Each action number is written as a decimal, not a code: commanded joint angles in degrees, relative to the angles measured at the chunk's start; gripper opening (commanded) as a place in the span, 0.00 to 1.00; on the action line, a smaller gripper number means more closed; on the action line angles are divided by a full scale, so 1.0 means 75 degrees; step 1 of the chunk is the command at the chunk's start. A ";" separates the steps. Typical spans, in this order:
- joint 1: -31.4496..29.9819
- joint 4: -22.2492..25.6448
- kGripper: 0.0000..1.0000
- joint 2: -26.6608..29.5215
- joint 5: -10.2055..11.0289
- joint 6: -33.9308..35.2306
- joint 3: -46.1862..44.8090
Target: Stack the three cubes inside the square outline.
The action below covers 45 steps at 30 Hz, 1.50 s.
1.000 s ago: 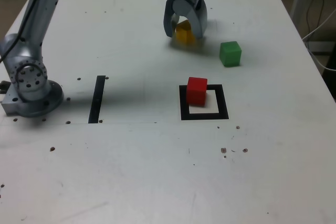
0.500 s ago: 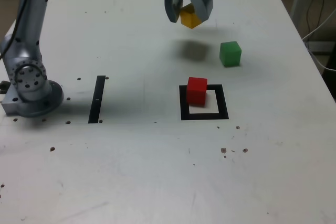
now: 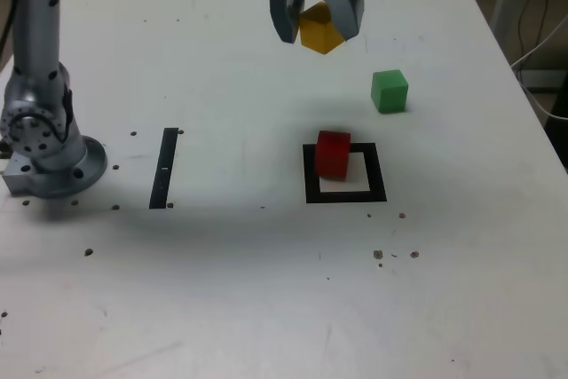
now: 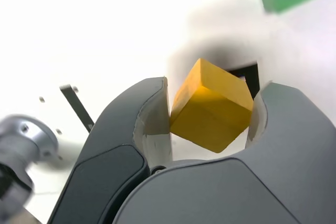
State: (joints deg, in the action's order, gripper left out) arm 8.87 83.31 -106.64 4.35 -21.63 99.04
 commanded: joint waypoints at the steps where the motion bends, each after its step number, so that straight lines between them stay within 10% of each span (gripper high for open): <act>1: -0.0383 0.0029 0.37 0.0058 -0.0031 0.0707 -0.0029; 13: -0.1619 -0.0054 0.37 -0.0439 -0.0263 0.2845 -0.0135; 33: -0.1780 -0.1839 0.37 -0.0583 -0.0559 0.3196 -0.1831; 45: -0.1781 -0.2014 0.37 -0.0549 -0.0263 0.3190 -0.1768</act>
State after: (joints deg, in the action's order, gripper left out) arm -4.38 68.26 -111.13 2.32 2.26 85.47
